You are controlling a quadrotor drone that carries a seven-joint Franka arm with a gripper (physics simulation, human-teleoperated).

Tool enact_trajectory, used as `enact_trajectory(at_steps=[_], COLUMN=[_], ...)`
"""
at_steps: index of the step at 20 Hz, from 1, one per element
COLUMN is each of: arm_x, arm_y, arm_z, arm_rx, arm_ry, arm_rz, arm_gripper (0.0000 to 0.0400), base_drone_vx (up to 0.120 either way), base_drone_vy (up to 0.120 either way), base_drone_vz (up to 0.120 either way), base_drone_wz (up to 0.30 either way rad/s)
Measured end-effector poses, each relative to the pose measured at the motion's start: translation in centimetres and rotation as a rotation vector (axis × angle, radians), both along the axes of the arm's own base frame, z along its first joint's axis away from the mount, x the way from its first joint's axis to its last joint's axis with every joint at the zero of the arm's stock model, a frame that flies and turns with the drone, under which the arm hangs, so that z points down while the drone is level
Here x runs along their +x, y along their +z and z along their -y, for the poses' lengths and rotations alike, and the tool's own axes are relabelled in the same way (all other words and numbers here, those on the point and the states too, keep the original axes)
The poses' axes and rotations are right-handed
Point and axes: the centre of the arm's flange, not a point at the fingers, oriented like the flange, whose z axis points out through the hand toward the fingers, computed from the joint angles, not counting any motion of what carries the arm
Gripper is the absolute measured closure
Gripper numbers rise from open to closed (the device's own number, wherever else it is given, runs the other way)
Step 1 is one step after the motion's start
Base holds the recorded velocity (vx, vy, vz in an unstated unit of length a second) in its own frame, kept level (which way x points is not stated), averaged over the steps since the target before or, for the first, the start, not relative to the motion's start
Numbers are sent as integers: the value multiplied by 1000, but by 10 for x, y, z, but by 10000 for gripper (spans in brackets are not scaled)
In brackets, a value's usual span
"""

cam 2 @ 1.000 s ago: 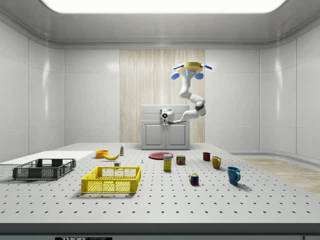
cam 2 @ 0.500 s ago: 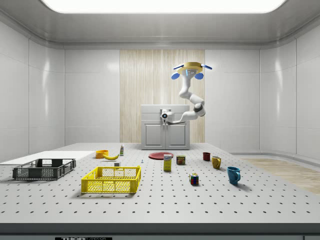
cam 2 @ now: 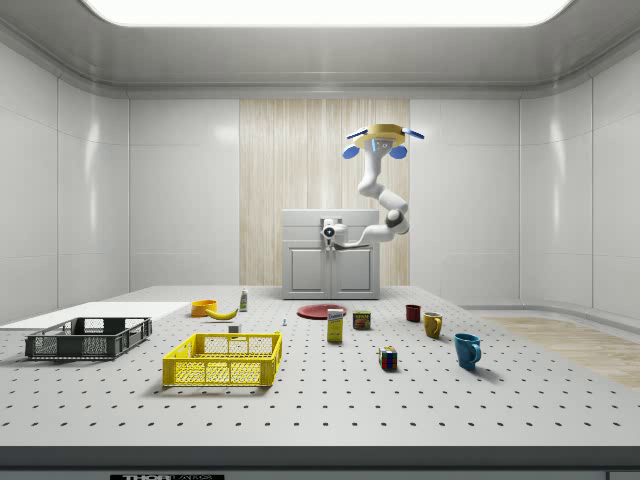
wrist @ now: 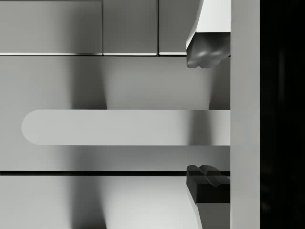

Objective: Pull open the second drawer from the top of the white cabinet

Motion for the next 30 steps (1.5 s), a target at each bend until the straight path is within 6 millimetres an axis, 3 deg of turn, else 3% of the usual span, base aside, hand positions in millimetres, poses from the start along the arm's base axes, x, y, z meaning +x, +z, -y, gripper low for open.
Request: enact_trajectory(at_steps=[14,30], arm_x=[0,3], arm_y=[0,0], arm_z=[-19,-27], arm_rx=[0,0], arm_ry=[0,0], arm_rz=[0,0], arm_gripper=[100,100], base_drone_vx=[0,0], base_drone_vy=[0,0], base_drone_vz=[0,0], base_drone_wz=[0,0])
